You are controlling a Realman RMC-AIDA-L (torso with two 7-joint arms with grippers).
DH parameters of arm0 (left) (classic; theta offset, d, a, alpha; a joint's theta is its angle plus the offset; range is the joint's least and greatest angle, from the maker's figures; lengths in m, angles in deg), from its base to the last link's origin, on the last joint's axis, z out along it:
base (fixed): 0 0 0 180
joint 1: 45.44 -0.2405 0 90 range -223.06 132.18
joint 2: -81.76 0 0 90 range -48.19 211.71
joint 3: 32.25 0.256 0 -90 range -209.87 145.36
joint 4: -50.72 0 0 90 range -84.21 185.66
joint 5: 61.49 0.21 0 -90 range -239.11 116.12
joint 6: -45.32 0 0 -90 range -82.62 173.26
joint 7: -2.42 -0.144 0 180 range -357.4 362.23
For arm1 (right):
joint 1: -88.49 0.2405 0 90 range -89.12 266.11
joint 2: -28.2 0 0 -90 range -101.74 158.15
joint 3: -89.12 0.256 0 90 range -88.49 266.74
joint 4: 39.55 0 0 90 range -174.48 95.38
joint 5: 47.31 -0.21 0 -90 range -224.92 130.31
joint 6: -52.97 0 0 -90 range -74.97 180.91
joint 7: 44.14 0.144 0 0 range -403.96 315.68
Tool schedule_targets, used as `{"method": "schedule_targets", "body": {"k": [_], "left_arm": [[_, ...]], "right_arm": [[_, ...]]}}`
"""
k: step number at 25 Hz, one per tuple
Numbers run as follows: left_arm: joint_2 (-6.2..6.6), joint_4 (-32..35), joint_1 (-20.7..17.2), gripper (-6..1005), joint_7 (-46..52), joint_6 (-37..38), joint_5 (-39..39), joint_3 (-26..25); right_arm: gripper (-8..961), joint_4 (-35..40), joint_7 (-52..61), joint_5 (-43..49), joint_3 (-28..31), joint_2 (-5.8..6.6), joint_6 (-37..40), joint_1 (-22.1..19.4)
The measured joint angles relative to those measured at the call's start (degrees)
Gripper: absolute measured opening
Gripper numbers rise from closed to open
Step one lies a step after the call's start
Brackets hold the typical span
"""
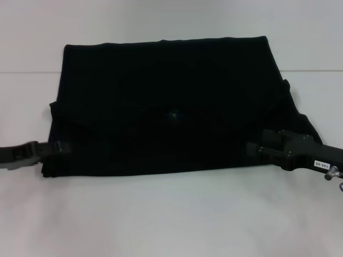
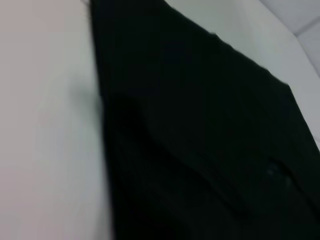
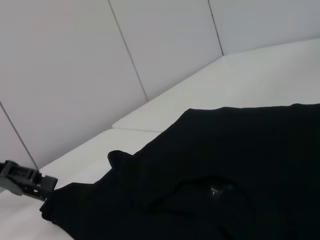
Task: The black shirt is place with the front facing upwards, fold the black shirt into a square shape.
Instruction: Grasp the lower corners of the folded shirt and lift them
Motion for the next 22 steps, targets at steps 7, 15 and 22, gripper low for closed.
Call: {"method": "schedule_targets", "body": {"k": [7,15,22], "left_arm": [[-0.44,0.1,0.5,837,0.1,1.0,0.1,2.9],[-1.02,3.1,0.1,685,0.1,1.8,0.5,5.3],[-1.09,3.2,0.1,485,-0.1,0.8,0.6,8.2]], "right_arm": [[799,-0.1,0.0,0.0,0.0,0.0,-0.4,0.0],[799,-0.1,0.8,0.0,0.0,0.34,-0.7,0.0],[799,1.8,6.9,1.2,0.0,1.61,-0.7,0.3]]}}
